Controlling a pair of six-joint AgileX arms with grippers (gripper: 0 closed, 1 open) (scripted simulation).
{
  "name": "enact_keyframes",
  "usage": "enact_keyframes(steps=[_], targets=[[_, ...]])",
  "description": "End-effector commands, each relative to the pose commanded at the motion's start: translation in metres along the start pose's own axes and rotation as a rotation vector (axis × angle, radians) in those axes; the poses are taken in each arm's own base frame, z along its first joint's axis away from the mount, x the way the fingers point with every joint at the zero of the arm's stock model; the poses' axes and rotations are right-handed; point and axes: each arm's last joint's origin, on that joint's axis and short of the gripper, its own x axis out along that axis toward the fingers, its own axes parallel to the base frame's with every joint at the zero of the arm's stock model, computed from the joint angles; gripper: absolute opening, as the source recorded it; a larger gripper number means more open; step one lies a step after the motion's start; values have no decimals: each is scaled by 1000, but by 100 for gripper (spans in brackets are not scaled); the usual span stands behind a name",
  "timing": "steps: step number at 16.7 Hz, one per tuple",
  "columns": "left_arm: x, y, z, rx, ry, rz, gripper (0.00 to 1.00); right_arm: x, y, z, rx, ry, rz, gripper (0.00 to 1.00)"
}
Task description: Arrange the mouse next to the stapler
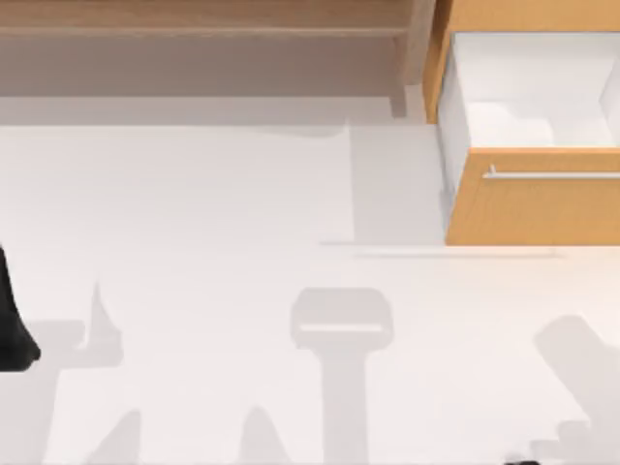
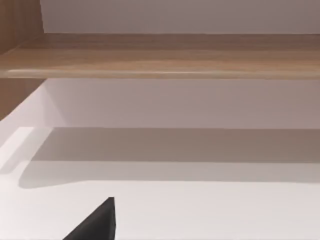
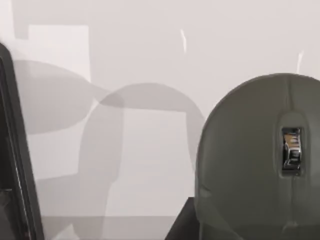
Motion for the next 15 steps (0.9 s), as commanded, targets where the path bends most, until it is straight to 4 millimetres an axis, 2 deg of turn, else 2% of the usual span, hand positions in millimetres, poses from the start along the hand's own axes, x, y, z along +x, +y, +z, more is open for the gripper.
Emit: enact_keyframes(steps=[15], targets=[[0,0,0,0,0,0,100,-2,0,1,4,-29,9,0]])
